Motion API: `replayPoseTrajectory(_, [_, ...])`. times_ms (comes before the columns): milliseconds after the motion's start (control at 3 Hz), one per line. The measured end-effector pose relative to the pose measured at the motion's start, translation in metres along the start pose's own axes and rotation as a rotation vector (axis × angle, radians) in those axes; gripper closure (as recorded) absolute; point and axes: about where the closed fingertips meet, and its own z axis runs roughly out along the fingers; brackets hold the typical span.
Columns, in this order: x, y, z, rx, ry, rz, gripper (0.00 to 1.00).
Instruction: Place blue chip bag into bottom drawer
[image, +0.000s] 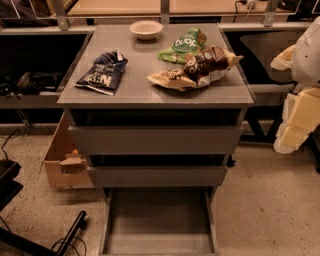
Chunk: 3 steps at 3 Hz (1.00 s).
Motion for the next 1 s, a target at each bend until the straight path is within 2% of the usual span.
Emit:
replayPoseTrajectory(333, [0.0, 0.0, 0.0, 0.0, 0.0, 0.0, 0.0])
replayPoseTrajectory(667, [-0.02, -0.011, 0.011, 0.015, -0.078, -0.004, 0.0])
replayPoseTrajectory(1000, [-0.073, -0.053, 0.029, 0.035, -0.27, -0.023, 0.0])
